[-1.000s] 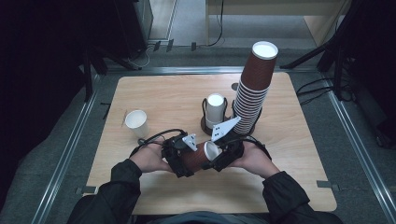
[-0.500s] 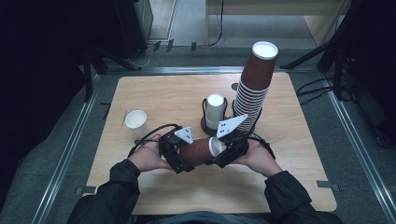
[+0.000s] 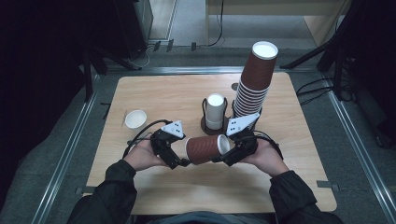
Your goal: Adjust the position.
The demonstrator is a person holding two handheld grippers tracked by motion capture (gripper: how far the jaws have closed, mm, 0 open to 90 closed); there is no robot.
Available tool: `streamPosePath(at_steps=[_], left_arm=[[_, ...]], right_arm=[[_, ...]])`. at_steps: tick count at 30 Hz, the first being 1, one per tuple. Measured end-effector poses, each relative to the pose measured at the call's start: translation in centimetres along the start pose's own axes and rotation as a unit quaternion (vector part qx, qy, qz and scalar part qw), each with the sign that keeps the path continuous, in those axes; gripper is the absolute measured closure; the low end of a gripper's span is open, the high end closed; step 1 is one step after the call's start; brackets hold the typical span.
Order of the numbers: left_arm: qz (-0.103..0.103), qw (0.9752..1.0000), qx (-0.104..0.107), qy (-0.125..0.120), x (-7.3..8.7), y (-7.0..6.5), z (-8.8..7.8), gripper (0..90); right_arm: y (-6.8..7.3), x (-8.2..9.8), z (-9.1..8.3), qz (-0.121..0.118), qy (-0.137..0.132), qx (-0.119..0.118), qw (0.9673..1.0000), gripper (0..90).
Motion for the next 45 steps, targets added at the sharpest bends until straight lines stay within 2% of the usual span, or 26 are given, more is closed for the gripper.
streamPosePath(at_steps=[3, 9, 14, 17, 21, 25, 28, 32, 33, 35, 39, 45], left_arm=[[0.003, 0.9996, 0.004, -0.028, -0.2, 0.0, -0.2, 0.0], [0.000, 0.9983, 0.015, -0.057, -0.7, -0.2, -0.1, 0.0], [0.004, 0.9974, 0.025, -0.067, -1.0, -0.4, 0.3, 0.0], [0.012, 0.9968, 0.036, -0.070, -1.2, -0.6, 0.6, 0.0], [0.013, 0.9958, 0.051, -0.075, -1.5, -0.9, 0.9, 0.0], [0.017, 0.9951, 0.060, -0.077, -1.8, -1.3, 1.3, 0.0], [0.022, 0.9951, 0.060, -0.076, -1.8, -1.4, 1.6, 0.0], [0.012, 0.9947, 0.066, -0.077, -1.9, -1.4, 1.5, 0.0], [0.007, 0.9953, 0.065, -0.072, -1.8, -1.4, 1.5, 0.0], [0.016, 0.9975, 0.043, -0.054, -1.5, -1.2, 1.6, 3.6], [0.015, 0.9972, 0.042, -0.061, -1.6, -1.2, 1.3, 6.0], [0.012, 0.9978, 0.040, -0.051, -1.5, -1.3, 1.4, 8.5]], right_arm=[[-0.3, 0.0, -0.5, 0.007, -0.009, 0.003, 0.9999, 21.7], [-0.3, -0.4, -0.9, 0.015, -0.032, -0.004, 0.9994, 21.7], [0.1, -0.7, -0.6, 0.018, -0.041, -0.013, 0.9989, 21.7], [0.4, -0.9, -0.3, 0.021, -0.043, -0.021, 0.9986, 21.6], [0.8, -1.3, -0.2, 0.021, -0.053, -0.030, 0.9979, 21.6], [1.1, -1.5, 0.0, 0.026, -0.057, -0.039, 0.9973, 21.6], [1.2, -1.7, 0.2, 0.026, -0.062, -0.042, 0.9969, 21.7], [1.3, -1.9, 0.4, 0.032, -0.070, -0.049, 0.9958, 21.7], [1.4, -2.0, 0.4, 0.034, -0.072, -0.051, 0.9956, 21.7], [1.4, -2.0, 0.5, 0.035, -0.073, -0.052, 0.9954, 21.7], [1.4, -2.1, 0.5, 0.039, -0.075, -0.056, 0.9948, 22.0], [1.4, -1.9, 0.5, 0.033, -0.070, -0.055, 0.9955, 22.1]])
Point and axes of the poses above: each handheld gripper's, and its own axes: z roughly forward along the jaws, x roughly out of its underside, y roughly to its left, the point moved 10 cm from there along z, roughly forward along the jaws, and after that the axes turned 14 degrees about x, right-handed, at the moved point
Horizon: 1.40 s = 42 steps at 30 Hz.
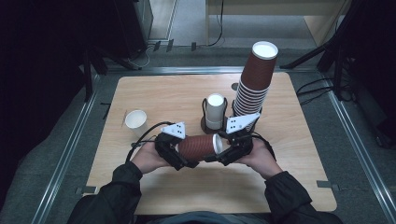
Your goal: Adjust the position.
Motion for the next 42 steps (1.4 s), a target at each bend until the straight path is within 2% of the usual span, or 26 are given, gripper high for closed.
streamPosePath(at_steps=[2, 5, 11, 12, 17, 20, 24, 29, 38, 42], left_arm=[[0.002, 1.0000, -0.002, 0.001, -0.1, 0.0, -0.1, 9.6], [-0.003, 1.0000, 0.004, -0.002, -0.2, -0.1, -0.2, 9.6], [-0.011, 0.9997, -0.021, -0.005, -0.1, 0.4, -1.5, 9.6], [-0.012, 0.9995, -0.029, -0.001, 0.0, 0.5, -1.8, 9.6], [-0.020, 0.9989, -0.042, 0.011, 0.1, 0.5, -2.9, 9.6], [-0.030, 0.9985, -0.040, 0.023, 0.3, 0.7, -3.1, 9.5], [-0.034, 0.9967, -0.050, 0.055, 0.9, 1.1, -3.1, 9.5], [-0.041, 0.9948, -0.039, 0.084, 1.3, 1.2, -2.6, 9.4], [-0.040, 0.9929, -0.035, 0.107, 1.3, 1.6, -2.2, 9.3], [-0.047, 0.9917, -0.033, 0.115, 1.5, 1.8, -2.1, 9.3]], right_arm=[[-0.1, 0.2, 0.0, 0.010, 0.012, -0.002, 0.9999, 22.0], [-0.1, 0.1, -0.1, 0.008, 0.010, 0.003, 0.9999, 19.6], [-0.4, 1.1, -0.4, -0.005, 0.043, 0.018, 0.9989, 18.3], [-0.5, 1.3, -0.5, -0.006, 0.046, 0.022, 0.9986, 18.3], [-1.1, 1.7, -0.7, -0.009, 0.058, 0.035, 0.9976, 18.3], [-1.4, 2.1, -0.7, -0.014, 0.066, 0.043, 0.9967, 18.2], [-1.6, 2.5, -0.6, -0.020, 0.076, 0.051, 0.9956, 18.3], [-1.6, 3.1, -0.6, -0.029, 0.087, 0.059, 0.9940, 18.8], [-1.9, 3.7, -0.6, -0.036, 0.099, 0.068, 0.9921, 18.9], [-2.1, 3.8, -0.6, -0.035, 0.102, 0.071, 0.9916, 18.8]])
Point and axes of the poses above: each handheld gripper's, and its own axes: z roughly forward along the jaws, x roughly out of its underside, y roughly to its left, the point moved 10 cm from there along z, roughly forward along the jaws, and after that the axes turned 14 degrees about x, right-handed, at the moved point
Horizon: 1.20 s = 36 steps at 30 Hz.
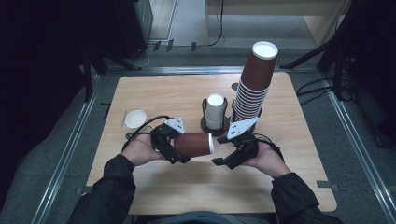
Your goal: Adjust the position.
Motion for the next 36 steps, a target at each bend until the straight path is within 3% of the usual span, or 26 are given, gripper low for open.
streamPosePath(at_steps=[4, 8, 17, 27, 36], left_arm=[[0.000, 0.9999, -0.005, 0.015, 0.1, 0.2, 0.3, 9.3], [-0.002, 0.9997, 0.004, 0.024, 0.0, 0.2, 1.0, 9.3], [0.005, 0.9971, -0.004, 0.076, 0.7, 0.4, 2.6, 9.3], [0.021, 0.9959, 0.003, 0.088, 0.6, -0.1, 3.2, 9.3], [0.026, 0.9952, 0.009, 0.094, 0.3, -0.6, 3.9, 9.0]], right_arm=[[-0.1, 0.1, 0.1, -0.003, 0.005, 0.005, 1.0000, 18.7], [0.0, 0.1, 0.3, -0.007, 0.008, 0.006, 0.9999, 18.7], [0.2, 0.0, 0.6, -0.016, 0.012, 0.007, 0.9998, 18.4], [1.5, -0.3, 2.1, -0.039, 0.029, -0.015, 0.9987, 17.5], [2.1, 0.2, 3.6, -0.064, 0.058, -0.017, 0.9961, 17.4]])
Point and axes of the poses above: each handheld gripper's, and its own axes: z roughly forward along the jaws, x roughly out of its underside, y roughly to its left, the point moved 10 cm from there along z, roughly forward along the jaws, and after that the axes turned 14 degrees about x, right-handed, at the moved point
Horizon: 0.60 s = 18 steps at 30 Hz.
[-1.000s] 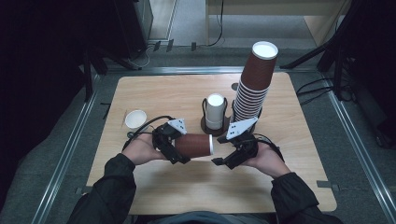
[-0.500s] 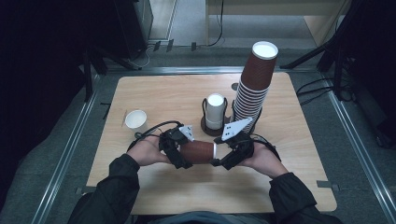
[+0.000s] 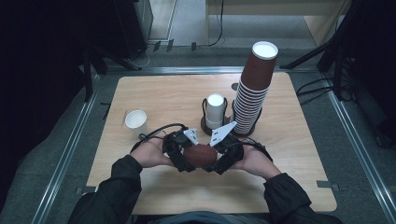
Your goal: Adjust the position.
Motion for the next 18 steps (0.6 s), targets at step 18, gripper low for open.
streamPosePath(at_steps=[18], left_arm=[[0.005, 0.9991, -0.007, -0.040, -0.38, -0.02, -0.86, 0.0]], right_arm=[[-0.31, -0.16, -0.40, -0.021, -0.007, 0.018, 0.9996, 21.6]])
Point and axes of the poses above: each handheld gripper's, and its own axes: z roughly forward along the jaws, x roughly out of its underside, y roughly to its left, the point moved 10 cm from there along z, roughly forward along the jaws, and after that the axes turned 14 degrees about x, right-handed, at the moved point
